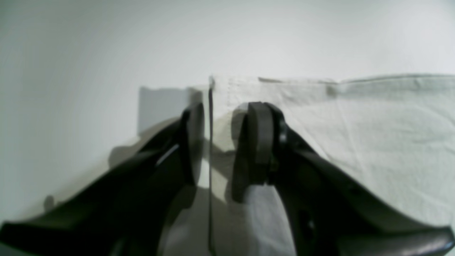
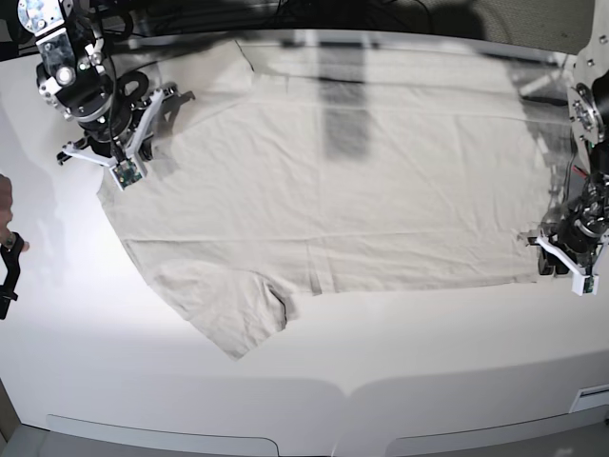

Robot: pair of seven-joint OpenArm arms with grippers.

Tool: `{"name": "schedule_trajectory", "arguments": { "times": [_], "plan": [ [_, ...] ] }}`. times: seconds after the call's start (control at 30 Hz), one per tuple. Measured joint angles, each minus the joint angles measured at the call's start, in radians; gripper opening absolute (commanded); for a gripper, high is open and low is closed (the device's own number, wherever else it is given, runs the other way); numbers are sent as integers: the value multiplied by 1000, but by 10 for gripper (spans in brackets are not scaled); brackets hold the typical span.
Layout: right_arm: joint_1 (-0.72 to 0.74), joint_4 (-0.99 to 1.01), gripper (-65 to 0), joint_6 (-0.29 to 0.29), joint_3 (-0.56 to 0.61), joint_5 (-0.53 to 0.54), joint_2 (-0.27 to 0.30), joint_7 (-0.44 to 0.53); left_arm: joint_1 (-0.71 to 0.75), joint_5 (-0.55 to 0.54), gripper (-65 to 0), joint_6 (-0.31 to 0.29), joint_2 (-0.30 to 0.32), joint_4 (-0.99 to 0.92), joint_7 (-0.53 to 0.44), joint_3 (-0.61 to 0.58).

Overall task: Fold the T-shirt properly
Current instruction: 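Move the left gripper along the side seam toward the hem and grasp, then move the right gripper to the hem corner and grasp the shirt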

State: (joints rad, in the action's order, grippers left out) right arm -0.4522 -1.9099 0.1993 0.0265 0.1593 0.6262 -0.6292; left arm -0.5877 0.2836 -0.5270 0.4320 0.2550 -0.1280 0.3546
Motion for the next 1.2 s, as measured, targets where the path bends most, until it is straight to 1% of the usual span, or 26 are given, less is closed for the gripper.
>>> {"name": "schedule_trajectory", "arguments": {
  "times": [0.07, 0.13, 0.17, 0.2, 0.27, 0.37, 0.47, 0.53, 0.57, 0.63, 0.67, 0.7, 0.73, 0.8, 0.83, 0.87, 0.9, 0.93, 0.97, 1.0, 1.03, 1.07, 1.13, 1.2],
  "plan": [
    [0, 0, -575, 0, 0, 0, 0, 0, 1, 0, -449, -7, 0, 0, 5, 0],
    [0, 0, -575, 0, 0, 0, 0, -1, 6, -3, -480, -86, 0, 2, 23, 0],
    [0, 0, -575, 0, 0, 0, 0, 0, 10, -12, -509, -114, 0, 2, 22, 2],
    [0, 0, -575, 0, 0, 0, 0, 0, 12, -24, -536, -127, -1, 2, 24, 4],
    [0, 0, -575, 0, 0, 0, 0, 0, 11, -40, -578, -127, -9, 6, 53, 4],
    [0, 0, -576, 0, 0, 0, 0, 0, 8, -45, -650, -127, -28, 8, 53, 4],
    [0, 0, -576, 0, 0, 0, 0, 0, 9, -116, -650, -129, -30, 7, 65, 3],
    [0, 0, -576, 0, 0, 0, 0, 26, 15, -155, -650, -131, -26, 5, 51, 3],
    [0, 0, -576, 0, 0, 0, 0, 43, 17, -154, -650, -131, -21, 3, 30, 3],
    [3, 0, -576, 0, 0, 0, 0, 77, 19, -154, -650, -126, -12, 2, 22, 3],
    [10, 0, -575, 1, 0, -20, -1, 82, 19, -154, -650, -108, -10, 2, 23, 3],
    [27, 0, -575, 5, 0, -35, -5, 82, 17, -154, -650, -90, -8, 2, 23, 3],
    [47, 0, -575, 3, 0, -53, -10, 82, 16, -154, -650, -90, -4, 2, 24, 3],
    [95, 0, -575, -3, -1, -48, -27, 77, 17, -167, -650, -90, 3, 1, 30, 3],
    [124, 0, -569, -2, -1, -19, -39, 61, 18, -172, -650, -89, 6, 0, 34, 3],
    [155, 1, -534, 0, 0, 16, -53, 29, 17, -172, -650, -90, 8, 0, 41, 3],
    [185, 7, -484, 2, 0, 39, -65, 17, 16, -179, -650, -90, 8, 0, 53, 3],
    [215, 20, -433, 4, 0, 48, -79, 13, 13, -180, -650, -90, 7, 0, 61, 3],
    [244, 37, -396, 4, 0, 49, -92, -4, 13, -180, -650, -90, 7, 0, 67, 3],
    [272, 57, -380, 3, 0, 59, -99, -17, 13, -185, -650, -90, 8, 1, 77, 3],
    [299, 79, -380, 1, 0, 87, -100, -37, 11, -186, -650, -90, 8, 1, 88, 3],
    [325, 108, -380, 9, 0, 112, -99, -47, 10, -190, -650, -90, 8, 2, 103, 3],
    [380, 180, -380, 47, -1, 118, -98, -57, 8, -191, -650, -90, 8, 3, 112, 3],
    [441, 272, -380, 60, -1, 170, -99, -78, 8, -197, -650, -94, 8, 4, 119, 3]
  ]
}}
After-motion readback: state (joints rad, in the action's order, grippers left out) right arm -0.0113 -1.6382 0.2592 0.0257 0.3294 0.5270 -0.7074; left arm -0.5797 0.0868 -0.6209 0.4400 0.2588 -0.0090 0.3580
